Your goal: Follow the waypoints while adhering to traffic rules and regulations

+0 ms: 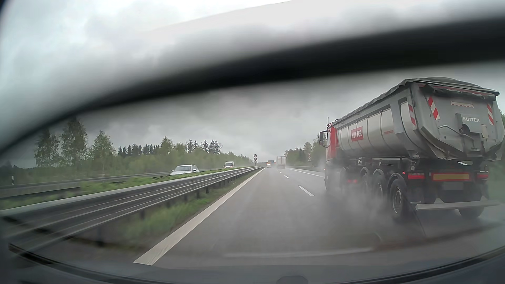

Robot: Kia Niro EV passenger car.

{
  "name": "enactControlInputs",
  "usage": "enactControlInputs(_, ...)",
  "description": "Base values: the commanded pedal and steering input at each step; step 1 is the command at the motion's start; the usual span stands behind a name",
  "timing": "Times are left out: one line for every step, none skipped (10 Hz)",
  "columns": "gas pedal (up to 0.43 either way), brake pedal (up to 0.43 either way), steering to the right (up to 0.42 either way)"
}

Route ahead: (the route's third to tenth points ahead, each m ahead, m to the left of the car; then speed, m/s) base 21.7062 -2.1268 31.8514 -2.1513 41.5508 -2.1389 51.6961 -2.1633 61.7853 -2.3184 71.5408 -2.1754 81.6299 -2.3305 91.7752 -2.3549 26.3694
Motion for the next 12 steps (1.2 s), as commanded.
enactControlInputs(0.197,0.0,0.0)
enactControlInputs(0.209,0.0,0.0)
enactControlInputs(0.22,0.0,0.0)
enactControlInputs(0.228,0.0,0.0)
enactControlInputs(0.228,0.0,0.0)
enactControlInputs(0.228,0.0,0.0)
enactControlInputs(0.228,0.0,0.0)
enactControlInputs(0.228,0.0,0.0)
enactControlInputs(0.228,0.0,0.0)
enactControlInputs(0.228,0.0,0.0)
enactControlInputs(0.228,0.0,0.0)
enactControlInputs(0.228,0.0,0.0)
